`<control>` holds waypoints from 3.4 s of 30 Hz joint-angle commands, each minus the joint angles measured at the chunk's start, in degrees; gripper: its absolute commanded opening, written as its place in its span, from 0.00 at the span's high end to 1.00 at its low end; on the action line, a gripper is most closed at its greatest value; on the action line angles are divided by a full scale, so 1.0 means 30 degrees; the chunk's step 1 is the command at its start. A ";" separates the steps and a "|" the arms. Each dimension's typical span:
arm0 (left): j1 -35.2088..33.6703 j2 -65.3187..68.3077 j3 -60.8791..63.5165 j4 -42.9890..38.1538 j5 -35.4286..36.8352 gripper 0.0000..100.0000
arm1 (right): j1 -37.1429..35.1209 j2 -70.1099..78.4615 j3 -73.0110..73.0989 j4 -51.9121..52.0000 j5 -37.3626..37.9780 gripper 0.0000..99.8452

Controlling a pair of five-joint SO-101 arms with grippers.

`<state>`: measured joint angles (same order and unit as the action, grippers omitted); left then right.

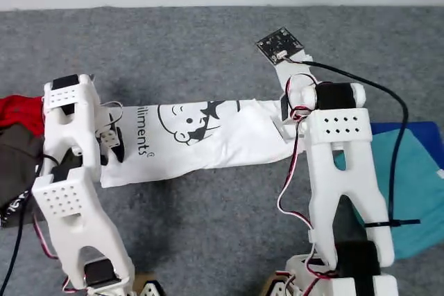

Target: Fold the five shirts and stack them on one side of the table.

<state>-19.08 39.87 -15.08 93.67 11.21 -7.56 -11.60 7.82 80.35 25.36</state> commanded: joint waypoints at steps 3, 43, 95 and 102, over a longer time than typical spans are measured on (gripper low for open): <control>-0.0088 0.0879 -0.0249 -0.0322 0.0176 0.99 | 0.0220 -0.0982 -0.0791 -0.0278 -0.0205 0.87; 1.5062 -0.4425 -0.8308 0.2286 -0.3634 0.99 | 0.2623 -0.1040 -0.3136 0.1275 -0.0205 0.87; 1.6117 0.5597 -2.5861 0.2286 -0.3780 0.81 | 0.7048 -0.3004 -0.4337 0.1275 -0.0322 0.86; 1.0813 0.4161 -2.5861 0.2315 -0.3780 0.81 | 0.3033 -0.1040 -0.2110 -0.0952 -0.0762 0.86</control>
<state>19.69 57.71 -89.89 99.38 0.66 5.54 -16.88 0.00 81.76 24.66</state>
